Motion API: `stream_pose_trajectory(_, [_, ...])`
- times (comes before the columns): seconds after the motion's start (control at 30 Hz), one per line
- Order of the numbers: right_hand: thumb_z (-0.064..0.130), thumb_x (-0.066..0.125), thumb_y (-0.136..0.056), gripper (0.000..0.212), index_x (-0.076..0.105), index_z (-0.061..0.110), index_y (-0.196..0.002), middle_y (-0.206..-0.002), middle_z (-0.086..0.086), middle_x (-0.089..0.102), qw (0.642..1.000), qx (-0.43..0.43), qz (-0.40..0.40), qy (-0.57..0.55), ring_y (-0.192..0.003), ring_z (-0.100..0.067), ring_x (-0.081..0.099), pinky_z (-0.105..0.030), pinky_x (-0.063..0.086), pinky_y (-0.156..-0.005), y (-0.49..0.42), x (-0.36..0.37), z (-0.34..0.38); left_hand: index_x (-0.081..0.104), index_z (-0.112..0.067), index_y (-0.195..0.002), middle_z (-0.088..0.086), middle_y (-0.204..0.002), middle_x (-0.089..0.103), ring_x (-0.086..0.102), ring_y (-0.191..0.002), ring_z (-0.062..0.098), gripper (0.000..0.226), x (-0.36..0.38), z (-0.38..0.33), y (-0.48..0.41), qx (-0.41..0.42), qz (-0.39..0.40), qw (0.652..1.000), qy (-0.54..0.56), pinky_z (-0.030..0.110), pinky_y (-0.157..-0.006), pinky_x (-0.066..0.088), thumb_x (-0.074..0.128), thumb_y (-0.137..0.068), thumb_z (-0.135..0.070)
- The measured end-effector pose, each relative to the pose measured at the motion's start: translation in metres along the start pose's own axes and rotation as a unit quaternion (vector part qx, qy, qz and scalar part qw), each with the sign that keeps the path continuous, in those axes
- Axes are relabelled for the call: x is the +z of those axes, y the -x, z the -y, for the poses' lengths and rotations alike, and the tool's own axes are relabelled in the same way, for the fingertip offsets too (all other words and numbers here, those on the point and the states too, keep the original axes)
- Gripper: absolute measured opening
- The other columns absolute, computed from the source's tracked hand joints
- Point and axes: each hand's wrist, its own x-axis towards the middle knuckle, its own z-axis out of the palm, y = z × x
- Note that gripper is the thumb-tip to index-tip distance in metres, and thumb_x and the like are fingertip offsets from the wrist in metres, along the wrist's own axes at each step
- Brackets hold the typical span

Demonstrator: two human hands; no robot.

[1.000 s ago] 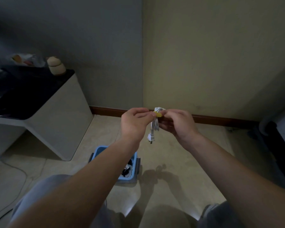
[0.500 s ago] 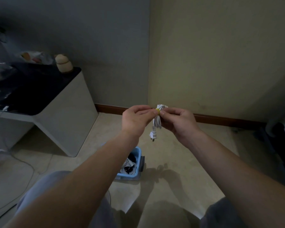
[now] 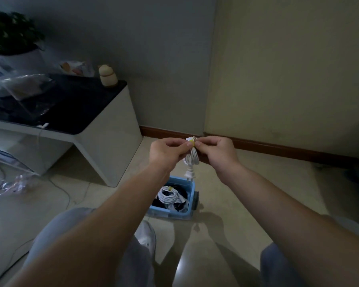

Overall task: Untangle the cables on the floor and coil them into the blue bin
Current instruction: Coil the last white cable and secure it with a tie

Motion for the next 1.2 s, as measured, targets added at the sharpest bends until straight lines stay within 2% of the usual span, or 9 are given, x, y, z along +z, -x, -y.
stream_pose_trajectory(0.23, [0.025,0.079,-0.078,0.003,0.079,0.024,-0.075,-0.083,0.003,0.077,0.995,-0.027,0.011,0.091,-0.086,-0.018,0.073,-0.047,0.059,-0.087,-0.007,0.028,-0.008,0.076,0.0,-0.094,0.015,-0.09,0.076,0.074,-0.088,0.025,0.01,-0.026,0.01,-0.002,-0.001,-0.042,0.999,-0.01,0.03,-0.083,0.06,0.074,-0.084,0.0])
stream_pose_trajectory(0.4, [0.029,0.095,-0.059,0.04,0.075,0.017,-0.092,-0.089,0.001,0.075,0.985,-0.043,0.034,0.162,-0.087,-0.014,0.071,-0.033,0.059,-0.08,-0.017,0.035,-0.015,0.074,-0.001,-0.097,0.018,-0.094,0.075,0.073,-0.091,0.025,0.015,-0.041,0.017,-0.017,-0.028,-0.015,0.999,0.013,0.023,-0.076,0.058,0.067,-0.086,0.006])
stream_pose_trajectory(0.6, [0.028,0.092,-0.065,0.033,0.072,0.015,-0.088,-0.083,-0.003,0.073,0.973,-0.032,0.066,0.219,-0.079,-0.016,0.07,-0.028,0.055,-0.067,-0.047,0.036,-0.044,0.071,-0.005,-0.096,0.017,-0.089,0.074,0.072,-0.078,0.022,0.015,-0.048,0.047,-0.036,-0.09,0.0,0.996,0.02,0.027,-0.07,0.058,0.062,-0.088,0.003])
stream_pose_trajectory(0.7, [0.021,0.088,-0.072,0.021,0.071,0.02,-0.085,-0.085,-0.001,0.072,0.966,-0.011,0.083,0.244,-0.083,-0.015,0.069,-0.029,0.056,-0.071,-0.057,0.034,-0.068,0.067,-0.011,-0.098,0.007,-0.093,0.073,0.067,-0.078,0.017,0.011,-0.051,0.08,-0.052,-0.074,-0.035,0.991,-0.105,0.025,-0.064,0.055,0.069,-0.087,-0.007])
stream_pose_trajectory(0.77, [0.016,0.086,-0.074,0.021,0.07,0.022,-0.086,-0.086,0.001,0.071,0.962,0.014,0.103,0.252,-0.085,-0.014,0.067,-0.03,0.057,-0.078,-0.064,0.034,-0.089,0.056,-0.02,-0.108,0.0,-0.109,0.061,0.058,-0.091,0.012,0.035,-0.058,0.11,-0.065,-0.028,-0.07,0.968,-0.239,0.023,-0.076,0.049,0.076,-0.081,-0.011])
stream_pose_trajectory(0.87, [0.012,0.084,-0.076,0.023,0.069,0.024,-0.089,-0.088,0.004,0.07,0.959,0.043,0.132,0.249,-0.087,-0.013,0.066,-0.03,0.056,-0.08,-0.075,0.034,-0.125,0.044,-0.036,-0.132,-0.001,-0.131,0.046,0.046,-0.116,0.016,0.079,-0.071,0.155,-0.082,-0.013,0.007,0.934,-0.357,0.036,-0.099,0.043,0.085,-0.066,-0.023])
stream_pose_trajectory(0.93, [0.009,0.083,-0.077,0.023,0.07,0.024,-0.088,-0.089,0.002,0.071,0.958,0.062,0.149,0.236,-0.087,-0.013,0.066,-0.03,0.056,-0.08,-0.081,0.032,-0.145,0.052,-0.036,-0.13,-0.003,-0.129,0.058,0.056,-0.115,0.017,0.077,-0.079,0.183,-0.095,-0.038,0.069,0.934,-0.347,0.044,-0.102,0.048,0.084,-0.06,-0.032])
stream_pose_trajectory(1.03, [0.008,0.081,-0.08,0.021,0.07,0.023,-0.09,-0.092,-0.004,0.072,0.961,0.085,0.153,0.215,-0.086,-0.015,0.068,-0.027,0.055,-0.076,-0.094,0.029,-0.179,0.064,-0.026,-0.116,-0.004,-0.105,0.069,0.065,-0.098,0.016,0.049,-0.081,0.207,-0.106,-0.068,0.093,0.922,-0.368,0.039,-0.093,0.053,0.084,-0.072,-0.024])
stream_pose_trajectory(1.2, [0.008,0.079,-0.082,0.021,0.07,0.021,-0.096,-0.09,-0.001,0.07,0.95,0.107,0.156,0.249,-0.088,-0.015,0.067,-0.028,0.056,-0.08,-0.102,0.031,-0.229,0.062,-0.023,-0.11,-0.006,-0.09,0.063,0.057,-0.078,0.01,0.038,-0.081,0.23,-0.109,-0.12,0.074,0.89,-0.434,0.02,-0.065,0.04,0.081,-0.078,-0.027])
